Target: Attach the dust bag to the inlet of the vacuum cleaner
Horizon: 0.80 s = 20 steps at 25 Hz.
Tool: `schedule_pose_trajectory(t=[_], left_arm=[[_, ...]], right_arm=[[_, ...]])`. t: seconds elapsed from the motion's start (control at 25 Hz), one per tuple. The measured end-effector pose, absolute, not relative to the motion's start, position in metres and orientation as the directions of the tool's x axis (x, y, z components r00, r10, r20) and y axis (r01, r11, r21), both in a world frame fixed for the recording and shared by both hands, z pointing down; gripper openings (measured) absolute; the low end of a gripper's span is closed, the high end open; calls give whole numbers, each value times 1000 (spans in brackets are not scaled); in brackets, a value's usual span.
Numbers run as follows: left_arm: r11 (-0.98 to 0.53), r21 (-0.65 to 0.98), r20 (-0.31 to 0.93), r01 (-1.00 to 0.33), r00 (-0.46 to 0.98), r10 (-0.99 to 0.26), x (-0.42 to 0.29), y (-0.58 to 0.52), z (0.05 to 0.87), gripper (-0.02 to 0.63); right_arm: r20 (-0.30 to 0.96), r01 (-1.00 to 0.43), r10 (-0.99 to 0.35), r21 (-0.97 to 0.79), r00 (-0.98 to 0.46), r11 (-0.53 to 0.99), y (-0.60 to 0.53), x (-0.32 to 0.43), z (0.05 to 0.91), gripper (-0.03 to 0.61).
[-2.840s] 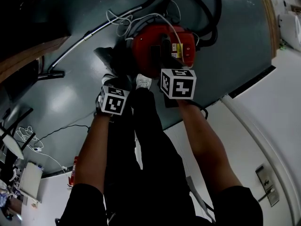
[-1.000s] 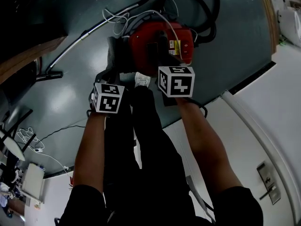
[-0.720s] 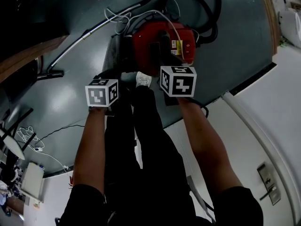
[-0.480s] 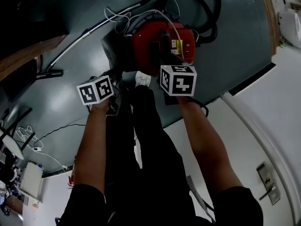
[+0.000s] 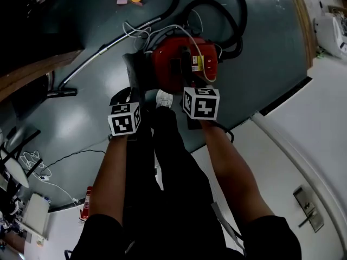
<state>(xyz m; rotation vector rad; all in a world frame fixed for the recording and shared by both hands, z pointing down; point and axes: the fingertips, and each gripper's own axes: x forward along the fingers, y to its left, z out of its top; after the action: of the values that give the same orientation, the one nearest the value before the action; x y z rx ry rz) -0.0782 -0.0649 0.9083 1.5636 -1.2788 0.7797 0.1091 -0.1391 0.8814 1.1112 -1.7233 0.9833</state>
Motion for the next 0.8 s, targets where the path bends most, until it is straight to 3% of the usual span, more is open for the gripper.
schedule_pose_trajectory(t=[0.08, 0.2, 0.48, 0.8], left_arm=[[-25, 258, 894, -966, 249, -372, -82, -68, 881, 2], [-30, 248, 893, -968, 240, -379, -85, -75, 833, 0], [2, 272, 845, -962, 238, -479, -88, -123, 696, -2], [-112, 215, 717, -970, 235, -656, -72, -178, 517, -2]], right_arm=[[920, -942, -308, -147, -243, 303, -136, 112, 859, 107], [901, -945, -370, -111, -226, 308, -132, 116, 811, 0], [808, -924, -487, -175, -333, 340, -151, 92, 670, -1], [643, -913, -651, -239, -403, 329, -187, 79, 512, -2]])
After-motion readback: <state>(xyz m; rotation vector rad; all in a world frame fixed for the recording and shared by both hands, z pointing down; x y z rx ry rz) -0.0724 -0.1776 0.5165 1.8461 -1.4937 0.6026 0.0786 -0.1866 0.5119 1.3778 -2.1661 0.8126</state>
